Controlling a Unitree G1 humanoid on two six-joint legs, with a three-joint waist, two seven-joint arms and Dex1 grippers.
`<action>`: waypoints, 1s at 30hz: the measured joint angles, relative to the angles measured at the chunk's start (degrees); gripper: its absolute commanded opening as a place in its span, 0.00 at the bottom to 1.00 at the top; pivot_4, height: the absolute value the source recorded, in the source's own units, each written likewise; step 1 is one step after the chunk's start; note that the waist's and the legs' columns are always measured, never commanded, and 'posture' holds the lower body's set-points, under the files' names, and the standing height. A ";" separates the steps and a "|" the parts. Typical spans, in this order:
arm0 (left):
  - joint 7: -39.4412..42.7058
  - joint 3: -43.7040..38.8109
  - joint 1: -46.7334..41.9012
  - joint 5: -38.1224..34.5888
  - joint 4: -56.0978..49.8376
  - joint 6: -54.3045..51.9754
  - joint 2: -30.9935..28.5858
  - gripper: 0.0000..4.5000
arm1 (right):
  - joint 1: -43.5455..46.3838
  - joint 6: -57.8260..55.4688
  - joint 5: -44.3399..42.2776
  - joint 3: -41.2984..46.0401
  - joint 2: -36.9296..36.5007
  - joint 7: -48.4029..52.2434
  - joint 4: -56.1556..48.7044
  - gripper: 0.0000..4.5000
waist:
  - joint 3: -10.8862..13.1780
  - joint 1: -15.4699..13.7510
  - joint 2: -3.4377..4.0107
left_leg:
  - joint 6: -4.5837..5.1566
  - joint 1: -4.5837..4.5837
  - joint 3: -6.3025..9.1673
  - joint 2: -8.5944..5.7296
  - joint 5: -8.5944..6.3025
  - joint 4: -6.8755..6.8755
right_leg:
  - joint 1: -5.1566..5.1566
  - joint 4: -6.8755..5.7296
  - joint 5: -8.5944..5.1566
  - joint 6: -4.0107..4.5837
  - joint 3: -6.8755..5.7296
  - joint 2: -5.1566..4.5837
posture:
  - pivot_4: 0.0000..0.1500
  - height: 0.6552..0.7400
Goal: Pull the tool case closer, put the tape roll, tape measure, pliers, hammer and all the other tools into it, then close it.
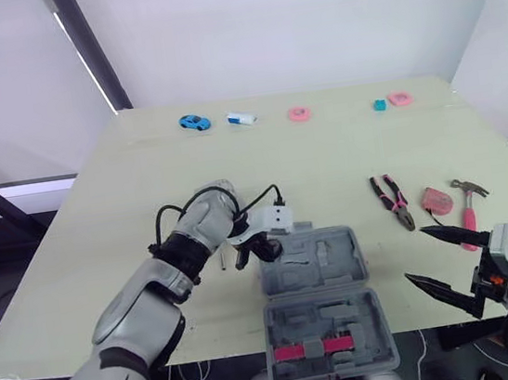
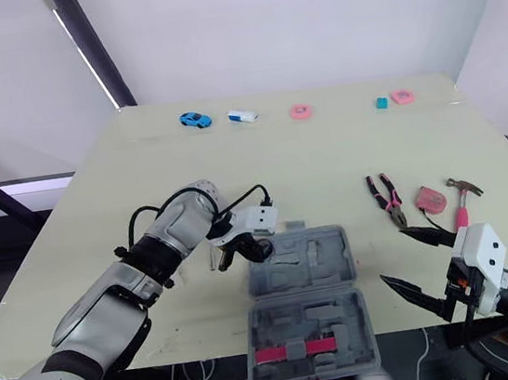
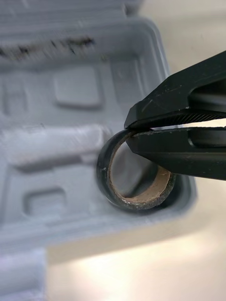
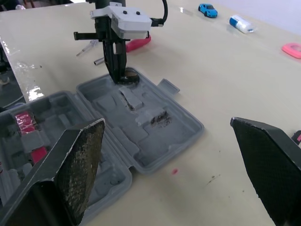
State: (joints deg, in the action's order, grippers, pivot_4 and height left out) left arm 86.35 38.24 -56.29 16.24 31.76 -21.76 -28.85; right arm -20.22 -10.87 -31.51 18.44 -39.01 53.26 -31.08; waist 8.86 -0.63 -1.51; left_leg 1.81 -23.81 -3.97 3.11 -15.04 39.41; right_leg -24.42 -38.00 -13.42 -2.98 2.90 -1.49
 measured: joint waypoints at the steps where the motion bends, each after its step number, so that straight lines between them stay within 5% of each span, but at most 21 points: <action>1: -0.05 -0.03 -0.34 -0.12 1.04 0.35 0.33 0.01 | -0.04 0.00 0.00 0.00 0.00 -0.03 0.00 1.00 | 0.00 -0.04 0.00 | 0.00 0.00 0.01 0.00 0.00 0.00 | 0.00 0.00 0.00 0.00 -0.01 0.00 | 1.00 1.00; 11: 0.39 -0.06 -2.13 -0.08 5.24 2.37 1.16 0.01 | -0.02 0.00 0.01 0.00 0.00 -0.18 -0.01 1.00 | 0.00 -0.04 0.00 | 0.00 0.00 0.00 0.00 0.00 0.00 | 0.00 0.00 0.00 0.00 0.00 0.00 | 1.00 1.00; 19: 0.76 -1.82 -2.13 -0.30 5.08 0.83 1.15 0.59 | -0.04 0.00 0.01 0.00 0.00 -0.13 -0.01 1.00 | 0.00 -0.05 0.00 | 0.00 -0.01 0.01 0.00 0.00 0.00 | 0.00 0.00 0.00 0.00 0.00 0.00 | 1.00 1.00; 25: 2.76 -5.36 -0.45 -5.55 -5.47 -5.24 -4.34 0.59 | 0.63 0.03 0.01 -0.09 0.00 -0.01 0.00 1.00 | 0.00 0.45 0.00 | 0.00 -0.01 0.01 0.05 0.00 -0.03 | -0.03 -0.02 0.00 0.00 0.01 0.01 | 1.00 1.00; 30: -2.34 -22.36 12.30 -17.56 -18.28 -6.21 -7.70 0.59 | 2.45 0.12 0.05 -0.48 -0.01 0.20 0.93 1.00 | -0.07 0.92 0.12 | 0.00 0.05 -0.03 0.07 0.00 -0.01 | 0.00 -0.05 0.01 0.00 0.01 -0.03 | 1.00 1.00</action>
State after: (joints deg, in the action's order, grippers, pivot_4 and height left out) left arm 84.01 15.88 -43.99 -1.32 13.49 -27.97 -36.56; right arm -17.76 -10.75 -31.45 17.96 -39.03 53.46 -30.16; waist 8.79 0.29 -1.39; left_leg 1.80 -23.76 -4.00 3.17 -15.04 39.40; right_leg -24.42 -38.05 -13.41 -2.99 2.91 -1.52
